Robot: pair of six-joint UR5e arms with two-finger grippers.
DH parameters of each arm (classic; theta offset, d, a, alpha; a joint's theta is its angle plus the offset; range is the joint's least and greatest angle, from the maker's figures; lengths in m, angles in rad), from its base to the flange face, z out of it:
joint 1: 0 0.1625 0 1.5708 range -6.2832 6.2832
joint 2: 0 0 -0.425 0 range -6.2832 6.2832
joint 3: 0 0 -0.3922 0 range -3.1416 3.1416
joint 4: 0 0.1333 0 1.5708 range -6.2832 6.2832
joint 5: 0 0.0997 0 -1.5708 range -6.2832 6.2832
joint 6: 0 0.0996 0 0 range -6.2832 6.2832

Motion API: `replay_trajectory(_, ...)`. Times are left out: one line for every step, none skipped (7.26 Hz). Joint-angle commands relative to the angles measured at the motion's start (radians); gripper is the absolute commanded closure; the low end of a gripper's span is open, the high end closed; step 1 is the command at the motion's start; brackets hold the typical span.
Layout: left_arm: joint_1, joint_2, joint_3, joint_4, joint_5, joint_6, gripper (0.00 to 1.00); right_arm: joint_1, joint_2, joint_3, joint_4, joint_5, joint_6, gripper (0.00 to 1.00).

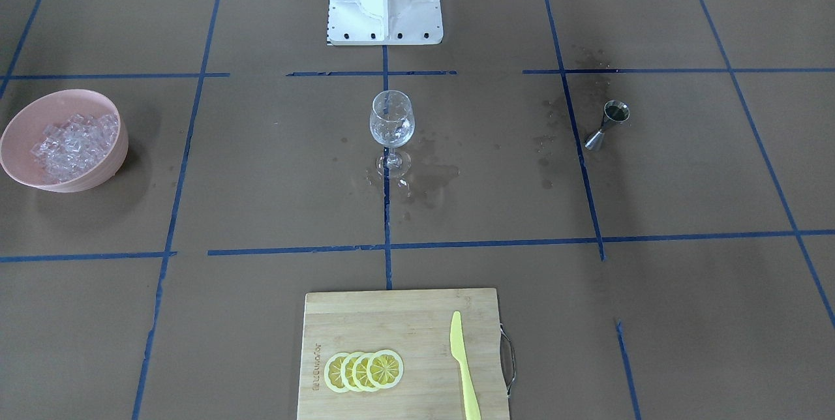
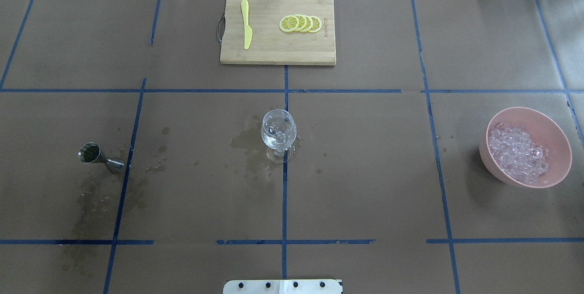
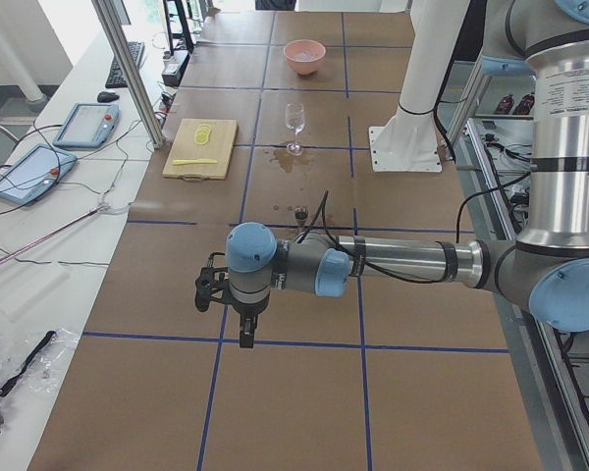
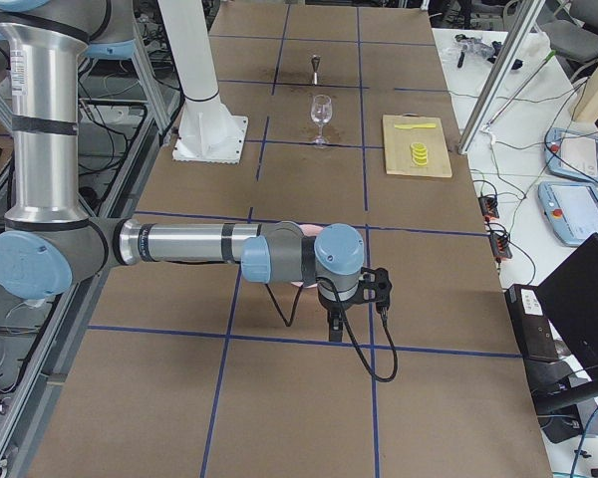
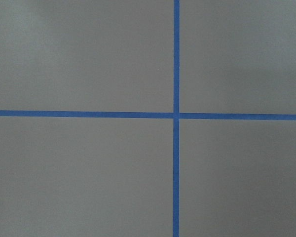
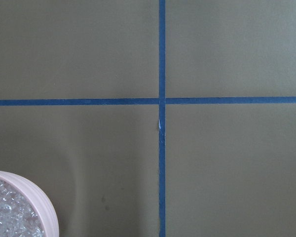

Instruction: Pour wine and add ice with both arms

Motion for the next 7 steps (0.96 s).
replay_trajectory(0.000, -0.004, -0.018, 0.000, -0.002, 0.000, 0.00, 0.000, 0.003, 0.000, 0.000, 0.002, 0.006, 0.00)
replay_trajectory(0.000, -0.004, -0.086, 0.002, 0.005, -0.003, 0.00, 0.000, 0.002, 0.004, 0.000, 0.004, 0.006, 0.00)
replay_trajectory(0.000, -0.001, -0.152, 0.003, 0.003, -0.015, 0.00, 0.000, 0.002, 0.007, 0.000, 0.004, 0.006, 0.00)
replay_trajectory(0.002, 0.001, -0.191, 0.002, -0.005, -0.037, 0.00, 0.000, 0.003, 0.012, 0.014, -0.003, 0.004, 0.00)
replay_trajectory(0.018, 0.001, -0.248, -0.008, -0.032, -0.140, 0.00, -0.002, 0.012, 0.020, 0.073, -0.006, 0.007, 0.00)
replay_trajectory(0.052, 0.031, -0.318, -0.038, -0.035, -0.244, 0.00, -0.002, 0.009, 0.012, 0.080, -0.006, 0.007, 0.00)
replay_trajectory(0.127, 0.097, -0.398, -0.140, -0.034, -0.406, 0.01, -0.014, 0.012, 0.011, 0.077, -0.010, 0.016, 0.00)
